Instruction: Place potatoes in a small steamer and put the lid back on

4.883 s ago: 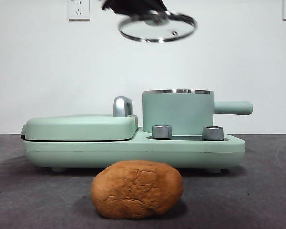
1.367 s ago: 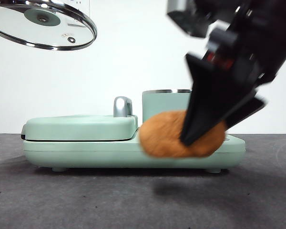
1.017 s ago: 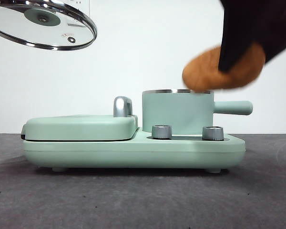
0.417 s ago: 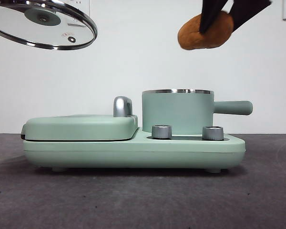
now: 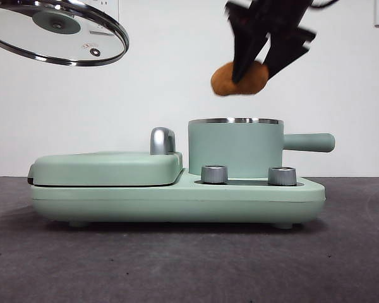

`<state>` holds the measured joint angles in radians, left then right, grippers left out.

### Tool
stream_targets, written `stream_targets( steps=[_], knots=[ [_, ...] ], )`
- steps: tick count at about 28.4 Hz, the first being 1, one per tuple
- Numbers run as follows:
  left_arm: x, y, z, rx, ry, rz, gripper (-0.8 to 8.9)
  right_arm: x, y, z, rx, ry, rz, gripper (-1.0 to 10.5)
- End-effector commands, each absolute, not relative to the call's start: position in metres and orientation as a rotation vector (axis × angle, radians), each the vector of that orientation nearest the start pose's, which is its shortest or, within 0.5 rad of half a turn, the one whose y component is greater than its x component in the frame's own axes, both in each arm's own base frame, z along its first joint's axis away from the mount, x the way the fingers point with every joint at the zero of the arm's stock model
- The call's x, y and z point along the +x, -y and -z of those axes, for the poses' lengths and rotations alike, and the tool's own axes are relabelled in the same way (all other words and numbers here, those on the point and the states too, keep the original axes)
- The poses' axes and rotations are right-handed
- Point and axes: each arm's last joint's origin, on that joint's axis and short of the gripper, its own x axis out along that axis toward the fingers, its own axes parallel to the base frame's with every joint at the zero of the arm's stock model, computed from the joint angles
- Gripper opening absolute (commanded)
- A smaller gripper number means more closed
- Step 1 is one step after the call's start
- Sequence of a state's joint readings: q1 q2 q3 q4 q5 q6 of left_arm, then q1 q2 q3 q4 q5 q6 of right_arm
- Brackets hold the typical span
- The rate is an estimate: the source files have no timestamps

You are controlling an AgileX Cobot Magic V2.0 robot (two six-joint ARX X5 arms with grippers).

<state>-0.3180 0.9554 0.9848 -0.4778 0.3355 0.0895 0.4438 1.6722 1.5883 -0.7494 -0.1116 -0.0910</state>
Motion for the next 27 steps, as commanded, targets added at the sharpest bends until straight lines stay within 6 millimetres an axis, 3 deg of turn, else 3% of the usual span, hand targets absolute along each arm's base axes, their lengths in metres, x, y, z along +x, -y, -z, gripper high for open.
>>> stream_targets(
  steps=[1,14,27],
  knots=[
    [0.183,0.071,-0.354,0.089,-0.374,0.666,0.1,0.34,-0.167,-0.325,-0.234,-0.788,-0.574,2.2],
    [0.186,0.066,-0.353,0.094,-0.375,0.641,0.1,0.377,-0.168,-0.28,-0.226,-0.827,-0.537,2.2],
    [0.186,0.065,-0.353,0.097,-0.374,0.636,0.1,0.385,-0.169,-0.253,-0.236,-0.922,-0.53,2.3]
  ],
)
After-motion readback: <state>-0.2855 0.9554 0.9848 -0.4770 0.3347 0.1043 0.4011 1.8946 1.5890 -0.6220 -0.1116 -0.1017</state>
